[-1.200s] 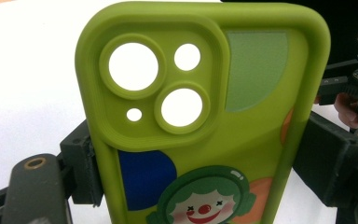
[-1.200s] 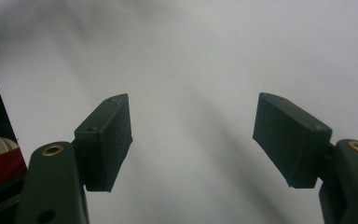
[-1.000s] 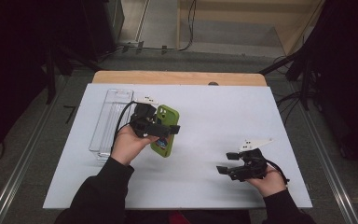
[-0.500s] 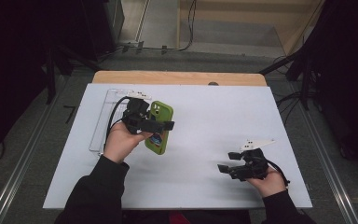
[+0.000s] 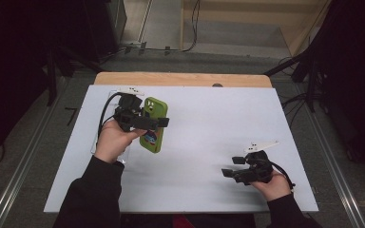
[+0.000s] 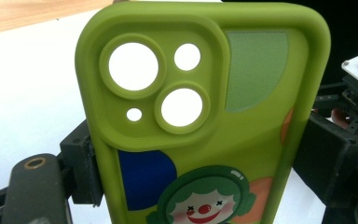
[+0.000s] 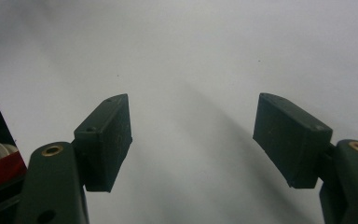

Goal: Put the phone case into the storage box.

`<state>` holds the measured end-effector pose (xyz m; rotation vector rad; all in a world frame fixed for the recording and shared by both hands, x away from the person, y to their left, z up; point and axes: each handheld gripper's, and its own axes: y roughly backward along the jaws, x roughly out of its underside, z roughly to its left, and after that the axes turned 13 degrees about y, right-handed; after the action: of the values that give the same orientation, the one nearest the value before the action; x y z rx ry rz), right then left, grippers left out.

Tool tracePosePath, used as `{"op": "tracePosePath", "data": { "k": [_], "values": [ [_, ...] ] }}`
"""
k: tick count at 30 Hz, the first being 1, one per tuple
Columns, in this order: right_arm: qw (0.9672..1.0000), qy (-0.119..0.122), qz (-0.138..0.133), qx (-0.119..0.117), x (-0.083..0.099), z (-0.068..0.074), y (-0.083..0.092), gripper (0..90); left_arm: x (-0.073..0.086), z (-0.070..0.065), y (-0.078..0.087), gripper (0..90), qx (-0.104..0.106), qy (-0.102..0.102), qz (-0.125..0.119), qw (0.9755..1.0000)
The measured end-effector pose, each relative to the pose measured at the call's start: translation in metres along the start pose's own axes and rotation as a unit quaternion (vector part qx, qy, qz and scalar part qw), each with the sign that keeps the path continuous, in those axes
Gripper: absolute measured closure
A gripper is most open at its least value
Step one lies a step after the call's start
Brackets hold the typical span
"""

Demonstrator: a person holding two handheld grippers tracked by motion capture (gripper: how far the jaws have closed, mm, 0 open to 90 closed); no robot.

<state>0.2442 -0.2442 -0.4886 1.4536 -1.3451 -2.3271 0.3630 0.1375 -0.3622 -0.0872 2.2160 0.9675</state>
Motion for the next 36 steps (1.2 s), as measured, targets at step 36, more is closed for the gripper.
{"op": "tracePosePath", "data": {
  "k": [36],
  "values": [
    [0.9999, 0.010, -0.004, -0.011, -0.001, 0.002, 0.000, 26.5, -0.005, 0.024, 0.047, 17.8, -0.058, 0.026, -0.061, 0.9962]
  ]
}}
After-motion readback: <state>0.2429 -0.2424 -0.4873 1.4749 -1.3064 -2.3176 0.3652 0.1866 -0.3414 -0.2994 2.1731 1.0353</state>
